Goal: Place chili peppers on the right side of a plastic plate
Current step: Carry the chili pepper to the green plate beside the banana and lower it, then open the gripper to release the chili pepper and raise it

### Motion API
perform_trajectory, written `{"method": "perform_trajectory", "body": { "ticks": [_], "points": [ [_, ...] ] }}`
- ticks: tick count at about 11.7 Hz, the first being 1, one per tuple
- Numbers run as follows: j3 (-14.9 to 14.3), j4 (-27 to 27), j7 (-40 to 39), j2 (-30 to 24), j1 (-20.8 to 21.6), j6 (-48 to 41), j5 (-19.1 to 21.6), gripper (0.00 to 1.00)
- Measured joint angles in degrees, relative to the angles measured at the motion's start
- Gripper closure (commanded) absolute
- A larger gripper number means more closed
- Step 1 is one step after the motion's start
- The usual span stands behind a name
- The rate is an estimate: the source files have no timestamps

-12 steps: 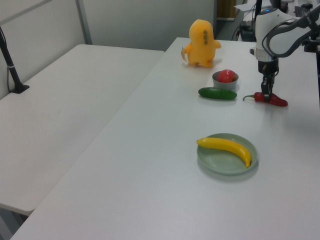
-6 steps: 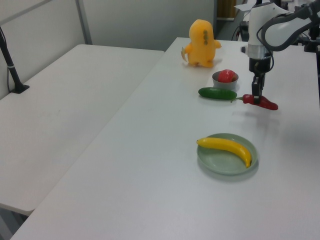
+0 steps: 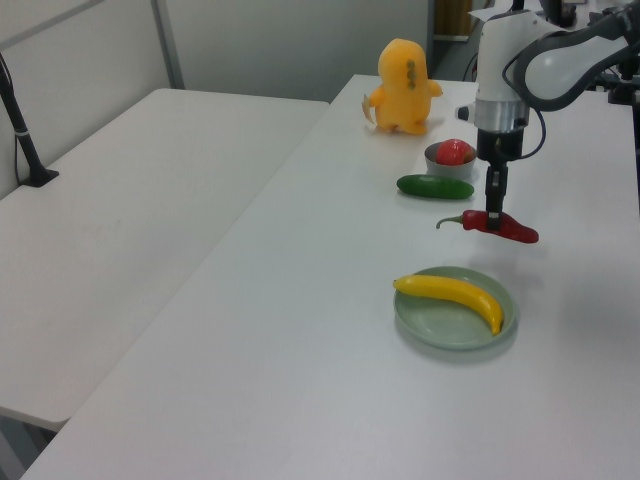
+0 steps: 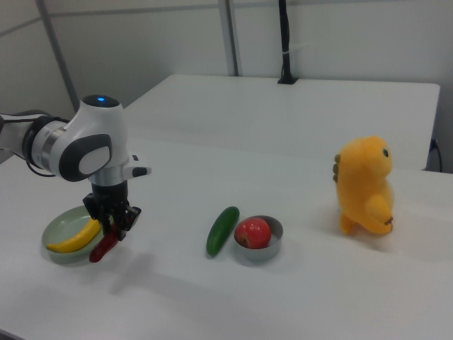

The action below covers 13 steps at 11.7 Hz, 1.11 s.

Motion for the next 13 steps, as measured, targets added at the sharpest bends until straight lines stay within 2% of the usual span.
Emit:
{"method": "perform_trajectory", "body": {
  "ticks": [2, 4, 5, 6, 7, 11, 13],
  "points": [
    [2.22, 0.00, 0.00, 1.43, 0.00, 3.21, 0.03, 0.86],
    [2.66, 0.03, 0.00, 3.99, -0.01, 5.46, 0.03, 0.68],
    [2.66, 0.07, 0.00, 4.88, -0.05, 5.80, 0.03, 0.65],
    [2.66, 0.15, 0.00, 5.47, -0.07, 6.25, 0.03, 0.48],
    [2.66, 0.36, 0.00, 5.75, -0.07, 6.65, 0.03, 0.35],
    [3.21, 1.77, 0.00, 5.88, -0.06, 6.74, 0.03, 0.00],
    [3.94, 2.25, 0.80, 5.88, -0.06, 6.74, 0.06, 0.00]
  ]
}}
